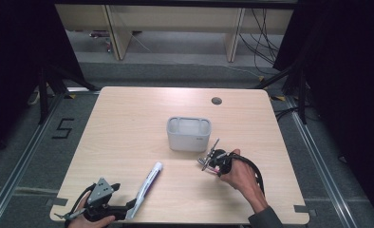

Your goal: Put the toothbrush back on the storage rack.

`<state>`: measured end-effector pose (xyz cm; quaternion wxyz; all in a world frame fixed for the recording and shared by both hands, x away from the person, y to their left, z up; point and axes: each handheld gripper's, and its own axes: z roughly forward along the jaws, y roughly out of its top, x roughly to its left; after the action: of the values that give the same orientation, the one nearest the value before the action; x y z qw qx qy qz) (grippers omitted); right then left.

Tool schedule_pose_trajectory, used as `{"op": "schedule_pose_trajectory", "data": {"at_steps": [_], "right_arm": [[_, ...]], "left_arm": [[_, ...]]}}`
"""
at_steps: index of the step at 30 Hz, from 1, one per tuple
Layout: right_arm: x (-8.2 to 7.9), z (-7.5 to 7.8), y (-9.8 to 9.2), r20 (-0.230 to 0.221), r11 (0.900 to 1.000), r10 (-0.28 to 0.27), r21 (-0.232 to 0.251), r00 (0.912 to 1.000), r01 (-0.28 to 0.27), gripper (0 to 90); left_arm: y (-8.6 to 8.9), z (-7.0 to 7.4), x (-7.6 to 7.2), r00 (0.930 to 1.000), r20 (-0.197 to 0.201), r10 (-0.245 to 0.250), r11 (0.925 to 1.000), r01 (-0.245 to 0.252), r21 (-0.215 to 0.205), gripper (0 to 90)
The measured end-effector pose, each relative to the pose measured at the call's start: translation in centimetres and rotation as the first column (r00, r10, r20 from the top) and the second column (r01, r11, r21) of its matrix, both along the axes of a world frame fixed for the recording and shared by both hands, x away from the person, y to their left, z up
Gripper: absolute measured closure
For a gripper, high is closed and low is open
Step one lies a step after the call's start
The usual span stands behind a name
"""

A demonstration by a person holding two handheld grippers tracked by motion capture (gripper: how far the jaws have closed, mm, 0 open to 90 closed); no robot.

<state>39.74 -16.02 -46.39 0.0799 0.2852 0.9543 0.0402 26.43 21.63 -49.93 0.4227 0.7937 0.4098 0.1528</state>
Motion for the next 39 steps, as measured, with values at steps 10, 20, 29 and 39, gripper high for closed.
{"op": "schedule_pose_trajectory", "data": {"at_steps": [10,20,29,39], "right_arm": [[-0.8,2.6,-1.0,0.079,0.993,0.024,0.112,0.9966,-0.033,82.7],[-1.5,4.5,-1.7,0.133,0.970,0.014,0.237,0.9910,-0.046,82.8],[-1.5,5.6,-1.9,0.175,0.934,0.014,0.350,0.9846,-0.075,82.8],[-1.4,6.5,-2.5,0.203,0.898,-0.017,0.434,0.9789,-0.075,82.8]], "left_arm": [[0.0,0.0,0.0,1.0000,0.005,-0.001,1.0000,0.001,-0.003,16.8],[-0.1,0.0,0.0,1.0000,0.005,0.003,1.0000,-0.003,-0.007,16.8],[0.0,0.0,0.0,1.0000,0.003,0.002,1.0000,-0.002,0.001,16.8],[0.0,0.0,0.0,1.0000,0.003,0.001,1.0000,-0.001,0.001,16.8]]}}
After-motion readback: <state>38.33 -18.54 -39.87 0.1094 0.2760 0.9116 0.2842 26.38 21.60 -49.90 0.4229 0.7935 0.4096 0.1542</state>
